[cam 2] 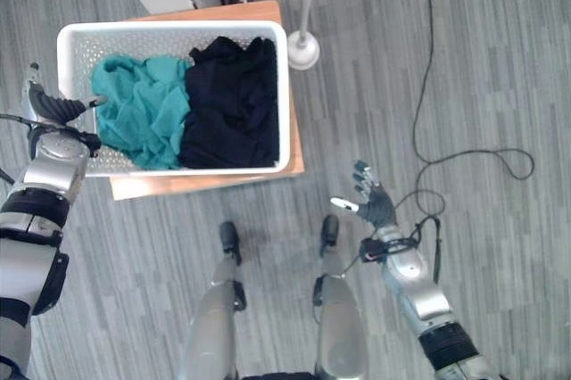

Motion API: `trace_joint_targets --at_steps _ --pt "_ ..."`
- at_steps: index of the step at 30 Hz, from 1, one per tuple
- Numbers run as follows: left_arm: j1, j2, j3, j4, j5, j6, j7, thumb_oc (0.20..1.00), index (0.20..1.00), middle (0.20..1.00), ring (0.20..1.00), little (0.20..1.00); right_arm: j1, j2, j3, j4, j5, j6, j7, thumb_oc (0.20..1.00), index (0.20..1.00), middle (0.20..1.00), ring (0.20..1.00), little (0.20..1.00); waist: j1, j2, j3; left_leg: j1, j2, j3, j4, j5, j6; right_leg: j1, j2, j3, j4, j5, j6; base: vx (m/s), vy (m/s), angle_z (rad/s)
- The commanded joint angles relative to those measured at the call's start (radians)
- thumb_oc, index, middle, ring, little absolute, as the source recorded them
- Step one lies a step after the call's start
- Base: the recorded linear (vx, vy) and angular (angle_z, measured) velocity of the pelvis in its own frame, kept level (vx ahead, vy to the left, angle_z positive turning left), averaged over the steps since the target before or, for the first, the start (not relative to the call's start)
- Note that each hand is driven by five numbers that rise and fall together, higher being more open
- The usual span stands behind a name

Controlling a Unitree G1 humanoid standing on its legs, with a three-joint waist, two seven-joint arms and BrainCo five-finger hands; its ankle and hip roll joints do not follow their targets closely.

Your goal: Grab the laundry basket,head to the washer,open it,put in the laundry and shut it.

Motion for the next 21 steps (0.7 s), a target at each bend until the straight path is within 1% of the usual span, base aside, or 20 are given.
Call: trace_joint_targets --at_steps 1,2,5,11,15,21 --pt "-0.086 0.075 -0.003 0.059 0.065 -0.011 -0.042 1.000 1.000 1.000 1.000 1.000 0.031 -0.048 -0.041 -0.067 0.033 -0.062 0.015 1.000 1.000 1.000 1.000 1.000 0.002 -0.013 -0.045 -0.080 0.036 -0.066 0.120 -0.076 -0.020 -0.054 -0.089 0.066 0.182 -0.149 0.068 0.00 0.000 0.00" --pt "-0.089 0.075 -0.005 0.061 0.064 -0.011 -0.042 1.000 1.000 1.000 1.000 1.000 0.031 -0.047 -0.042 -0.067 0.033 -0.062 0.015 1.000 1.000 1.000 1.000 1.000 0.003 -0.014 -0.045 -0.080 0.036 -0.066 0.120 -0.076 -0.020 -0.054 -0.089 0.066 0.182 -0.149 0.068 0.00 0.000 0.00" --pt "-0.162 0.105 -0.079 0.110 0.118 0.002 -0.084 1.000 1.000 1.000 1.000 1.000 0.039 -0.061 -0.058 -0.058 0.040 -0.062 0.023 1.000 1.000 1.000 1.000 1.000 -0.002 -0.010 -0.051 -0.082 0.038 -0.069 0.124 -0.077 -0.022 -0.054 -0.087 0.068 0.182 -0.150 0.071 0.01 -0.004 -0.02" --pt "-0.218 0.123 -0.126 0.148 0.130 0.006 -0.123 1.000 1.000 1.000 1.000 1.000 0.042 -0.068 -0.066 -0.054 0.057 -0.065 0.038 1.000 1.000 1.000 1.000 1.000 -0.005 -0.007 -0.054 -0.088 0.040 -0.071 0.129 -0.076 -0.023 -0.054 -0.086 0.069 0.182 -0.149 0.074 0.00 0.000 0.00" --pt "-0.208 0.124 -0.133 0.183 0.131 0.014 -0.160 1.000 1.000 1.000 1.000 1.000 0.043 -0.072 -0.070 -0.057 0.070 -0.059 0.044 1.000 1.000 1.000 1.000 1.000 -0.006 -0.008 -0.057 -0.091 0.040 -0.071 0.134 -0.078 -0.023 -0.058 -0.085 0.071 0.182 -0.147 0.074 0.00 0.000 0.00" --pt "-0.204 0.137 -0.128 0.217 0.134 0.030 -0.179 1.000 1.000 1.000 1.000 1.000 0.047 -0.077 -0.069 -0.055 0.077 -0.053 0.050 1.000 1.000 1.000 1.000 1.000 -0.005 -0.010 -0.060 -0.096 0.044 -0.072 0.142 -0.080 -0.023 -0.061 -0.084 0.072 0.184 -0.147 0.073 0.00 0.000 0.00"
